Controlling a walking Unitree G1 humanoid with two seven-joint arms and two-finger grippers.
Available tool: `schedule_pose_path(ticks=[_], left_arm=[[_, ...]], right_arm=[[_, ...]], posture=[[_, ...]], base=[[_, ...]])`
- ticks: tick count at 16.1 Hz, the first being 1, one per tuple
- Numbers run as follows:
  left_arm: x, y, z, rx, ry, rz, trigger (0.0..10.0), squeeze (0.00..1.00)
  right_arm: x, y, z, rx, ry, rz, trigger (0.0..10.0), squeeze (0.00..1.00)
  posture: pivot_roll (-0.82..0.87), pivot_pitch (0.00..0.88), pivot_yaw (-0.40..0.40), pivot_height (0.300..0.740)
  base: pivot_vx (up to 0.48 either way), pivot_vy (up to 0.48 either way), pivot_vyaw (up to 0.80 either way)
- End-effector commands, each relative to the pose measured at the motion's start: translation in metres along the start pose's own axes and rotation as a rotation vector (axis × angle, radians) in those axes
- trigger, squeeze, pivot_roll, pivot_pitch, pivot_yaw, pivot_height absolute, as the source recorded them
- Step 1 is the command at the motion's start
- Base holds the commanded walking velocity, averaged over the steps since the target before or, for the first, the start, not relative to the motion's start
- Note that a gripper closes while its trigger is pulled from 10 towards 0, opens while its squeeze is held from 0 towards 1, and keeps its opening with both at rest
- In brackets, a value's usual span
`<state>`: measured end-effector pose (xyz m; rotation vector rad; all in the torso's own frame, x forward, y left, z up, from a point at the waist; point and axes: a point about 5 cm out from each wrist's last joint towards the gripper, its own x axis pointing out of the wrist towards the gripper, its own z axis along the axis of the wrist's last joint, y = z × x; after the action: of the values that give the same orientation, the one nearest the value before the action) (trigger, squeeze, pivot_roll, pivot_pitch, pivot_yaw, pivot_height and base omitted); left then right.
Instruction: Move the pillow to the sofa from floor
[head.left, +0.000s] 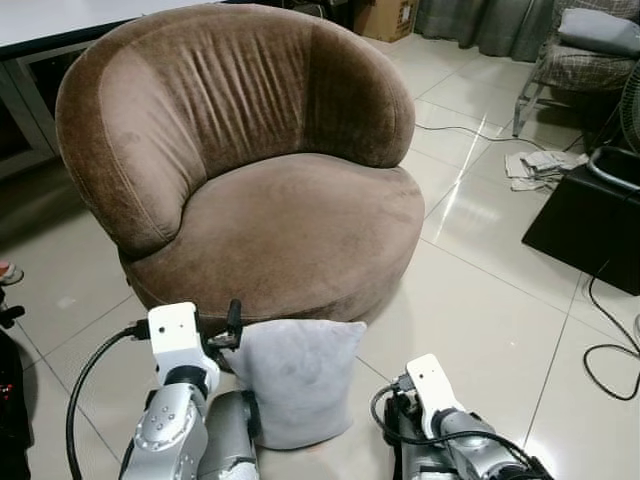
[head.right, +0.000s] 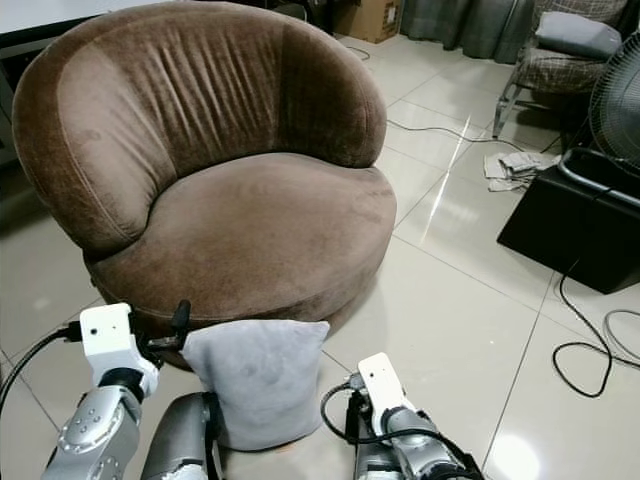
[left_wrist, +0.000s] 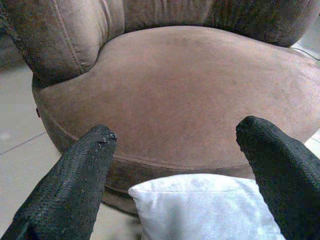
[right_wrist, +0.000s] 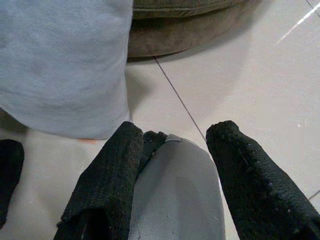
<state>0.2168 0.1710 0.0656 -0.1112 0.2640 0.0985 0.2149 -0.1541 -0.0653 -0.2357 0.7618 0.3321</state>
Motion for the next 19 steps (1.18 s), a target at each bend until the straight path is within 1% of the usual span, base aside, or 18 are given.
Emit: schedule_pose_path(ticks=[1,3,4,6,7,9,11,19], left_arm=[[0.0029,-0.0034,0.0012,0.001,0.003,-0.019,10.0,0.0],[0.0036,-0.0036,0.0032,-0.009,-0.004,-0.018,10.0,0.0],[0.0036,-0.003,0.0034,-0.017,-0.007,-0.015,10.0,0.0],[0.0039,-0.0013,0.0032,-0.003,-0.006,-0.01,10.0,0.0],[0.0037,-0.0026,0.0034,-0.012,-0.007,-0.012,10.0,0.0],[0.0038,-0.0041,0.003,-0.019,-0.01,-0.013,10.0,0.0],[0.0039,-0.0049,0.003,0.007,-0.005,-0.005,10.0,0.0],[0.0037,-0.008,0.0034,0.016,-0.012,-0.003,10.0,0.0]], right_arm=[[0.002,-0.0024,0.0089,-0.012,-0.025,0.006,10.0,0.0],[0.0023,-0.002,0.0096,-0.02,-0.026,0.013,10.0,0.0],[0.0023,-0.002,0.0097,-0.024,-0.025,0.014,10.0,0.0],[0.0023,-0.002,0.0097,-0.029,-0.023,0.016,10.0,0.0],[0.0022,-0.0025,0.0097,-0.032,-0.023,0.016,10.0,0.0],[0.0021,-0.0027,0.0096,-0.045,-0.021,0.02,10.0,0.0],[0.002,-0.0027,0.0094,-0.046,-0.022,0.021,10.0,0.0],[0.0016,-0.002,0.008,-0.068,-0.016,0.038,10.0,0.0]], posture=[[-0.03,0.0,-0.014,0.576],[-0.03,0.0,-0.014,0.576],[-0.03,0.0,-0.014,0.576],[-0.03,0.0,-0.014,0.576],[-0.04,0.0,-0.02,0.576],[-0.04,0.0,-0.022,0.576],[-0.04,0.0,-0.022,0.576],[-0.03,0.0,-0.032,0.576]], base=[[0.0,0.0,0.0],[0.0,0.0,0.0],[0.45,0.0,0.0],[0.48,0.0,0.0],[0.48,0.0,0.0],[0.0,0.0,0.0],[0.0,0.0,0.0],[0.0,0.0,0.0]])
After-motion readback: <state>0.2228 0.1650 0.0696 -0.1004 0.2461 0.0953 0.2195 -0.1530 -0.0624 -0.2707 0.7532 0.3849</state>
